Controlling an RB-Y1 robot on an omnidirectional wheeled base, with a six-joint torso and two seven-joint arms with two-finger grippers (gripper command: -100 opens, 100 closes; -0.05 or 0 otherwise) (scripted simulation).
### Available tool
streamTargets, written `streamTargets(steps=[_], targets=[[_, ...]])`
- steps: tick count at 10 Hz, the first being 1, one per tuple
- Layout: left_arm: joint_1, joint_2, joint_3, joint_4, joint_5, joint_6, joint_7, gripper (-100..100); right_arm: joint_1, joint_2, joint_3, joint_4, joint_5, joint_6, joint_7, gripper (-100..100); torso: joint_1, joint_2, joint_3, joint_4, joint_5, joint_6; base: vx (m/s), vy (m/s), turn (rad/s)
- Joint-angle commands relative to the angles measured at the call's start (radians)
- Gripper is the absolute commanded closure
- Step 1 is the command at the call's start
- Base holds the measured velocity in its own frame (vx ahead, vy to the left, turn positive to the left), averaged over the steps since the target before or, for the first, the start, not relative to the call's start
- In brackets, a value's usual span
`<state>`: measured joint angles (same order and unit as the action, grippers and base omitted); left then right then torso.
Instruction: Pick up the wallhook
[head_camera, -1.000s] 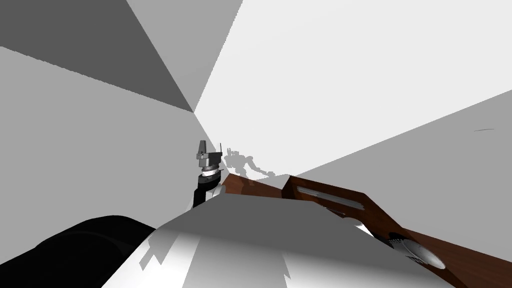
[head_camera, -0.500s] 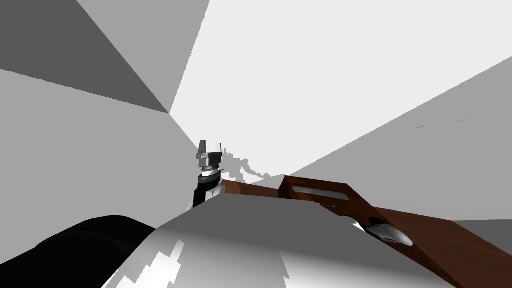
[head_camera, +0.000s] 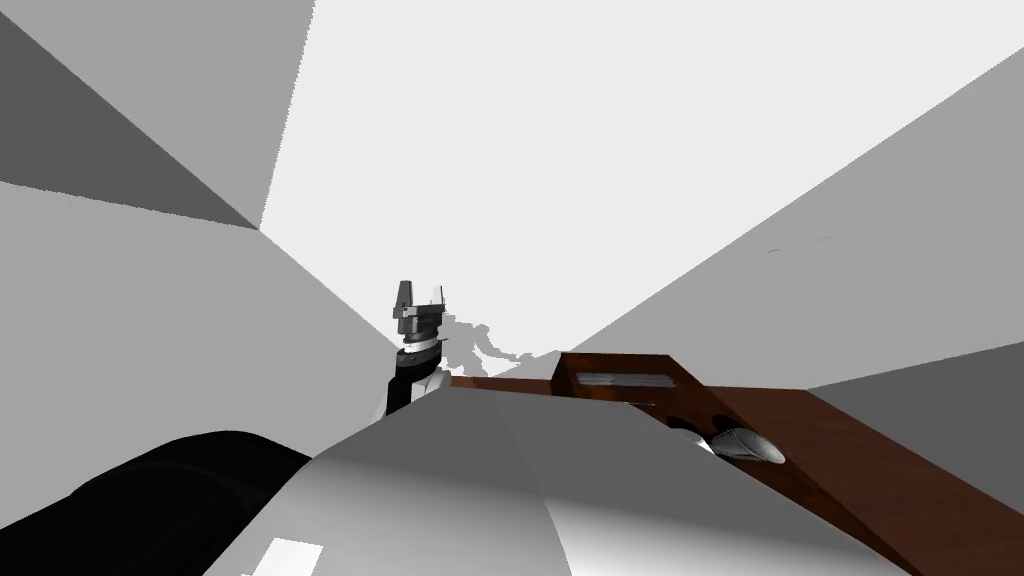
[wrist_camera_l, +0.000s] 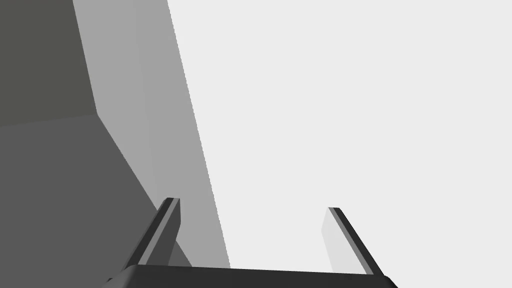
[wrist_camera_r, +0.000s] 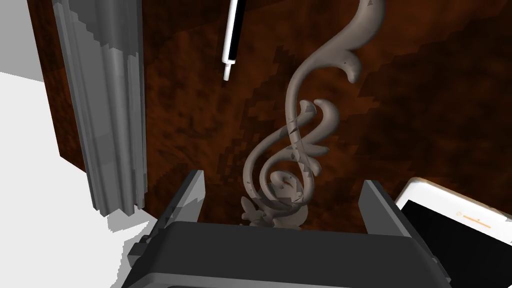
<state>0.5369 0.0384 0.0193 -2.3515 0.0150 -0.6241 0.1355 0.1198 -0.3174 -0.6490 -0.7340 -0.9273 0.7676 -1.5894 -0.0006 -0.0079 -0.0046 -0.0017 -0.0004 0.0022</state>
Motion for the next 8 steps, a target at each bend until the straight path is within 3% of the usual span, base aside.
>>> streamTargets(steps=[1,2,4,5,8], targets=[[0.000,0.000,0.000,0.000,0.000,0.000,0.000,0,-0.005,0.038,-0.038,-0.023,0.050,0.029,0.050,-100,0.000,0.000,0.000,0.000,0.000,0.000,0.120,0.069,-0.370],[0.000,0.000,0.000,0.000,0.000,0.000,0.000,0,-0.005,0.038,-0.038,-0.023,0.050,0.029,0.068,-100,0.005,0.000,0.000,0.000,0.001,0.000,0.084,0.070,-0.219],[0.000,0.000,0.000,0.000,0.000,0.000,0.000,0,-0.016,0.086,-0.090,-0.046,0.111,0.067,0.142,-100,0.006,0.001,0.001,0.000,0.001,0.000,0.102,0.097,-0.326],[0.000,0.000,0.000,0.000,0.000,0.000,0.000,0,-0.016,0.086,-0.090,-0.046,0.111,0.067,0.158,-100,0.008,0.000,0.000,-0.001,0.000,0.000,0.074,0.074,-0.243],[-0.001,0.000,0.000,0.000,0.000,0.000,0.000,0,-0.016,0.086,-0.090,-0.046,0.111,0.067,0.158,-100,-0.002,0.007,0.004,0.001,-0.002,-0.001,-0.005,-0.005,0.016]])
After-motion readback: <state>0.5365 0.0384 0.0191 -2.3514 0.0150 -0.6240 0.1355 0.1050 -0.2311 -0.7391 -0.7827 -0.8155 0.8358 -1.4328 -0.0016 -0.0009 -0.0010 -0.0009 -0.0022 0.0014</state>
